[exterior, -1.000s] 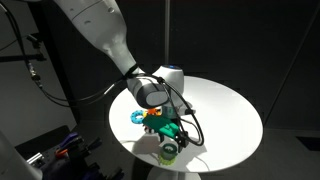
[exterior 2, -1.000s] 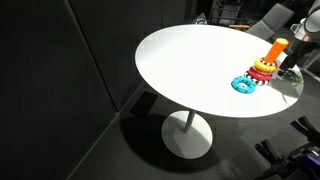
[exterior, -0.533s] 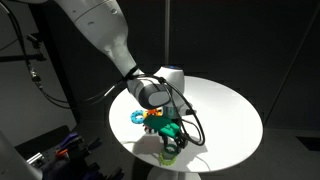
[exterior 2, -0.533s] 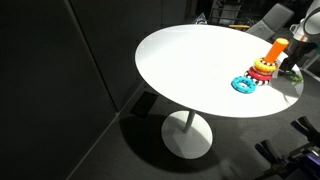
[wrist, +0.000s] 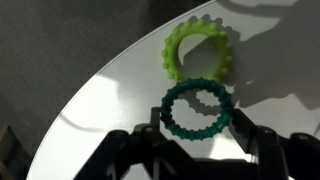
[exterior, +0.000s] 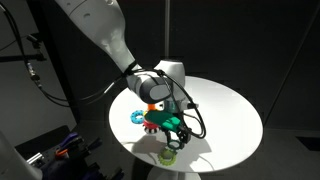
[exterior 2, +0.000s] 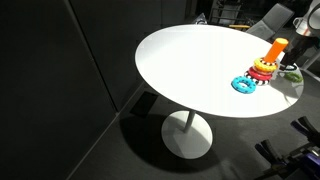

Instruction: Put the dark green ring around the orange rod

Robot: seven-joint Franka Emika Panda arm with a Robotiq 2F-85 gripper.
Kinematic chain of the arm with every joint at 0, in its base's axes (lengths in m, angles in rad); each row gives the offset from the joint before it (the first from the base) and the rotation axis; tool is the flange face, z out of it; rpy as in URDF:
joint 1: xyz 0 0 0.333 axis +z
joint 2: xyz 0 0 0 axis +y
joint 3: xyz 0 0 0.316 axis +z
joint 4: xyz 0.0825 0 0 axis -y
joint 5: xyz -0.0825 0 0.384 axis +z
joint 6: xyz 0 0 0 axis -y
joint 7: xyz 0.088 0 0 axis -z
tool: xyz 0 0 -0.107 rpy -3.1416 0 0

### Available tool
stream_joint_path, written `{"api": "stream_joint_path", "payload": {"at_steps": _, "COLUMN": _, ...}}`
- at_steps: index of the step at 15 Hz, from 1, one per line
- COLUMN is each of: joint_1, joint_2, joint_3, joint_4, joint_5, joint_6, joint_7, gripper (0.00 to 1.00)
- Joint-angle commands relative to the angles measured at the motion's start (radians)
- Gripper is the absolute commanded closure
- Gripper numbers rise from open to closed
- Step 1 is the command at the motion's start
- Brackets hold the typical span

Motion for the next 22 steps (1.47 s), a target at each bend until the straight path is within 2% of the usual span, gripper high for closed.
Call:
{"api": "stream_joint_path", "payload": {"at_steps": 1, "joint_1": 0.022, "joint_2": -0.091, "joint_3": -0.015, "joint_4": -0.026, "joint_5": -0.047, "joint_6": -0.037, "joint_7": 0.055, "gripper": 0.55}}
{"api": "stream_joint_path", "payload": {"at_steps": 13, "joint_1": 0.074, "joint_2": -0.294, "joint_3": 0.014, "joint_4": -0.026, "joint_5": -0.052, "joint_6": -0.123, "joint_7": 0.109, "gripper": 0.55}}
{"api": "stream_joint_path", "payload": {"at_steps": 22, "joint_1": 0.093, "joint_2": -0.413, "joint_3": 0.062, "joint_4": -0.03, "joint_5": -0.01, "joint_6": -0.19, "joint_7": 0.103, "gripper": 0.55}}
